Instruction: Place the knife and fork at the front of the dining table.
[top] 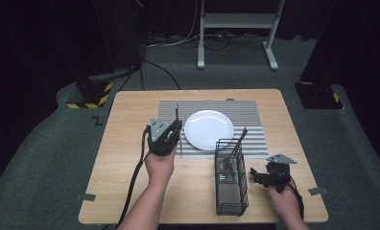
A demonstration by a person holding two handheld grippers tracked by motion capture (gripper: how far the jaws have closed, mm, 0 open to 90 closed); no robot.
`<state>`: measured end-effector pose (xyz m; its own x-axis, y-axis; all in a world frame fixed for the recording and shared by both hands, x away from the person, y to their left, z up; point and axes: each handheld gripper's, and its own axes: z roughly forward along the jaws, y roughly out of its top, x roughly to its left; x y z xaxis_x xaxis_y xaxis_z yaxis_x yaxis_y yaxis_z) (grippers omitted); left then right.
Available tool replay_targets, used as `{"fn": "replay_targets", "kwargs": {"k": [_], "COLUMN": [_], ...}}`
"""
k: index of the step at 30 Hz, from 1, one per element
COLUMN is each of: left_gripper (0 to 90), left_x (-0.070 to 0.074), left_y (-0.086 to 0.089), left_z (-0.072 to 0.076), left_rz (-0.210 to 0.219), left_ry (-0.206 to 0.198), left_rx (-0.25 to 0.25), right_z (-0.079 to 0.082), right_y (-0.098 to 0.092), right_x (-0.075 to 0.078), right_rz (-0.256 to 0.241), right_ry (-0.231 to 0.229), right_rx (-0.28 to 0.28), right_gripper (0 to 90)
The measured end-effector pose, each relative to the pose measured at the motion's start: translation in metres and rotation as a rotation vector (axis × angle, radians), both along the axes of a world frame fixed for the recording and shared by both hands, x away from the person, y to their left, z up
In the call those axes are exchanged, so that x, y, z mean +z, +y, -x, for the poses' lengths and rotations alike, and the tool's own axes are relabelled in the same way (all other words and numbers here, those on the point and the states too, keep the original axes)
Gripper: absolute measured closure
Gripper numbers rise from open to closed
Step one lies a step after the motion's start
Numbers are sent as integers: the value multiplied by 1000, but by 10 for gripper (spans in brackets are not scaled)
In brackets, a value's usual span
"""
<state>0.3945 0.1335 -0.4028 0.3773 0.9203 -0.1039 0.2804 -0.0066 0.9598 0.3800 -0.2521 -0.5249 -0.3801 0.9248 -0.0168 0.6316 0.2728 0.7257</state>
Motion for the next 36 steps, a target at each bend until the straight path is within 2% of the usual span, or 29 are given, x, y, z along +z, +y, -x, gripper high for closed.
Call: {"fn": "replay_targets", "kwargs": {"k": [5, 9, 15, 21, 24, 27, 34, 36], "left_gripper": [826, 827, 827, 827, 826, 826, 827, 828], "left_x": [-8, -11, -14, -18, -21, -22, -25, -26], "left_y": [4, 10, 14, 13, 12, 12, 10, 8], "left_z": [-12, -19, -25, -30, -33, -37, -52, -57], "left_rz": [-23, 0, -13, 0, -10, -2, 19, 13], "left_ry": [30, 52, 66, 83, 90, 97, 123, 132], "left_rx": [23, 47, 67, 73, 85, 102, 129, 137], "right_z": [0, 0, 0, 0, 1, 1, 1, 1], "right_y": [0, 0, 0, 0, 0, 0, 0, 0], "right_x": [0, 0, 0, 0, 0, 0, 0, 0], "right_rz": [0, 0, 0, -1, 1, 0, -1, 0], "right_ry": [0, 0, 0, -1, -2, -2, -3, -3], "right_rx": [0, 0, 0, 2, 6, 7, 8, 7], "right_gripper": [106, 106, 106, 107, 106, 106, 107, 108]}}
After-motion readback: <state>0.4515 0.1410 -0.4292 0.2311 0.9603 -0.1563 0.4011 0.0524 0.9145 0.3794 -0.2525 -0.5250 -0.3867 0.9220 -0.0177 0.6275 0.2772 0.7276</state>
